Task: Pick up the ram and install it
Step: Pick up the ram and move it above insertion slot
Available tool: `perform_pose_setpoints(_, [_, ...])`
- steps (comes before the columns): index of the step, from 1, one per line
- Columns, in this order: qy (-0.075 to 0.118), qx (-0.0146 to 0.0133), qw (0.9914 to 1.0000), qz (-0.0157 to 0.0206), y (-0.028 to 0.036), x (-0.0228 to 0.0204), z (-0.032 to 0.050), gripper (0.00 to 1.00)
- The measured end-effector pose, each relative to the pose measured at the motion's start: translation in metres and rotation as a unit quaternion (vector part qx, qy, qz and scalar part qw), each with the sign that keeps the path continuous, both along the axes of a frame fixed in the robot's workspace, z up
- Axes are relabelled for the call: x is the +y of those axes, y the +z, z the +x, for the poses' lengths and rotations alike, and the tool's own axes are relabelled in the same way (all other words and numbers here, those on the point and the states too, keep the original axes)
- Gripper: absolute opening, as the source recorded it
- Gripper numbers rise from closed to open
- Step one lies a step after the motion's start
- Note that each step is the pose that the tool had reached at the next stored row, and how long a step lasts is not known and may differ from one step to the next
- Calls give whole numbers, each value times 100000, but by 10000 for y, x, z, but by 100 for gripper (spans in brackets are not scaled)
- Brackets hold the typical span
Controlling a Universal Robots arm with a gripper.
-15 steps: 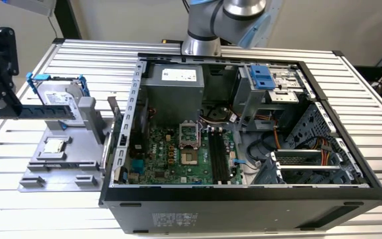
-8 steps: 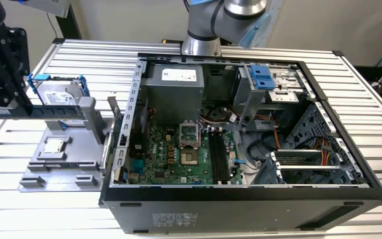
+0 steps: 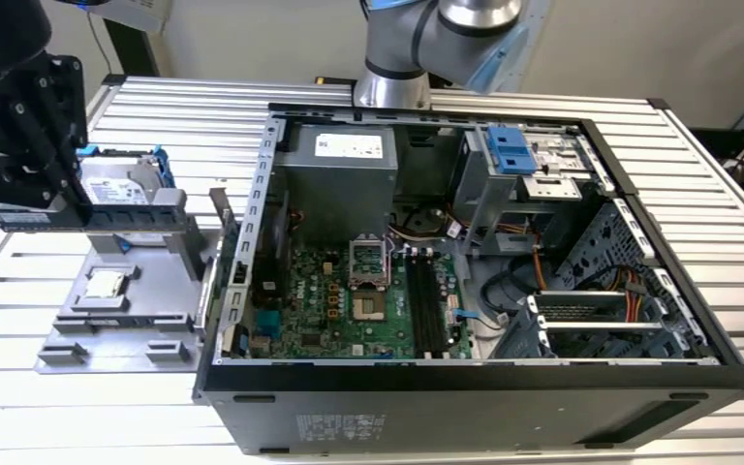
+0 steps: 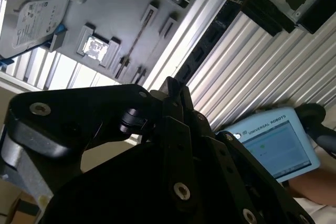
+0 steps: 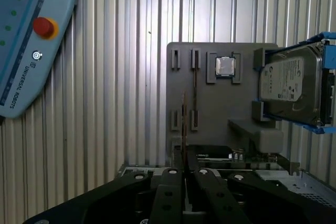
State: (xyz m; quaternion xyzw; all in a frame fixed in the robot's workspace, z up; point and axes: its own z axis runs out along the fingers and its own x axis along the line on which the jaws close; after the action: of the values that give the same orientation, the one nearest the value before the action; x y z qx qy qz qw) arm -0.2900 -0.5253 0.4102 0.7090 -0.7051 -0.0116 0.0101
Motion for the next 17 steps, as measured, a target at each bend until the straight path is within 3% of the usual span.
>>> perform_pose_setpoints(17, [-3,21,100000,-2,0,1,440,0])
